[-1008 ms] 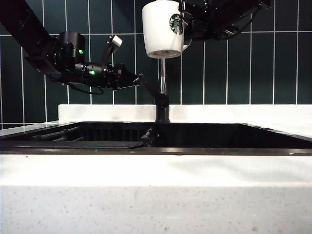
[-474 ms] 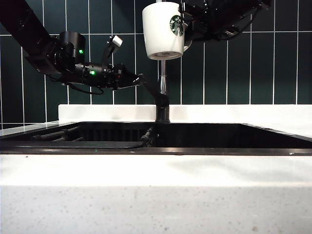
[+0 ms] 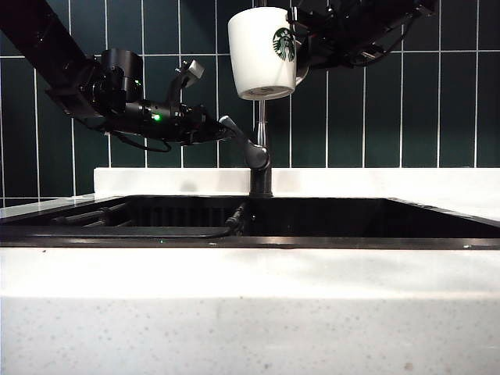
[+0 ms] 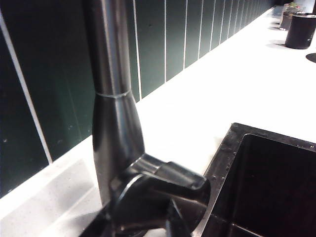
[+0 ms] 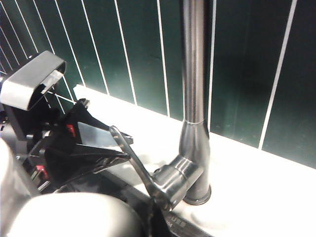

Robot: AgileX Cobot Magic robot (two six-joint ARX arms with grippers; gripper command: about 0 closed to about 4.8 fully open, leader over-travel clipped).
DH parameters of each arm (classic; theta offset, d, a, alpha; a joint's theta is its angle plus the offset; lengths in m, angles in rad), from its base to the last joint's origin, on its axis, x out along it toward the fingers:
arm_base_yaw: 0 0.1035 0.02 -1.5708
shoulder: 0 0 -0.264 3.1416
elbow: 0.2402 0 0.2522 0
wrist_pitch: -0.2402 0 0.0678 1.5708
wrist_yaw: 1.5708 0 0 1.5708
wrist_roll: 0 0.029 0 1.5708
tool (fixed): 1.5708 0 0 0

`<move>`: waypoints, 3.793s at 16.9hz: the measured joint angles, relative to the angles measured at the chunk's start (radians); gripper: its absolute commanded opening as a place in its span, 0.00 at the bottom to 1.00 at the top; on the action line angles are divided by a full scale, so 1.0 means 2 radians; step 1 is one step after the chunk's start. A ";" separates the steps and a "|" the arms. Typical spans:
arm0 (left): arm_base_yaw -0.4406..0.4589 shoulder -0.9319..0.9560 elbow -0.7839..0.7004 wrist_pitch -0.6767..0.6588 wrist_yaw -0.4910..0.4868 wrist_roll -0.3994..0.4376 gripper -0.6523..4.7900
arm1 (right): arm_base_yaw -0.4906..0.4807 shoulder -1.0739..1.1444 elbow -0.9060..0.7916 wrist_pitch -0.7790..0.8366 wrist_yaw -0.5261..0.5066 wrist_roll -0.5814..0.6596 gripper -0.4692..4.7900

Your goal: Pick up the mug next to the sink, go to the faucet to get some water, pour the water into the sink, and finally put the mug back to its place.

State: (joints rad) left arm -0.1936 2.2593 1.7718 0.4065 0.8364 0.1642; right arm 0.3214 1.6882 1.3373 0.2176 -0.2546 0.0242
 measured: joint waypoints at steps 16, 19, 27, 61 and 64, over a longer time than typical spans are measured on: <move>0.014 -0.164 0.002 -0.128 -0.106 -0.072 0.27 | -0.031 -0.034 0.000 -0.155 0.165 -0.479 0.10; 0.014 -0.168 0.002 -0.139 -0.107 -0.071 0.27 | -0.031 -0.034 0.000 -0.157 0.166 -0.524 0.11; 0.014 -0.225 0.002 -0.297 -0.116 -0.034 0.11 | -0.031 -0.034 0.001 -0.149 0.175 -0.718 0.11; 0.013 -0.745 -0.540 -0.336 -0.293 -0.022 0.11 | -0.077 -0.056 -0.047 -0.103 0.084 -0.242 0.12; 0.013 -0.745 -0.552 -0.327 -0.294 -0.033 0.11 | -0.091 -0.056 -0.091 -0.045 0.084 -0.188 0.11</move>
State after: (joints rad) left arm -0.1669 0.7689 0.6685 -0.2481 0.2489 0.0982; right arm 0.1390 1.5764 1.1553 0.1272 -0.0872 -0.3523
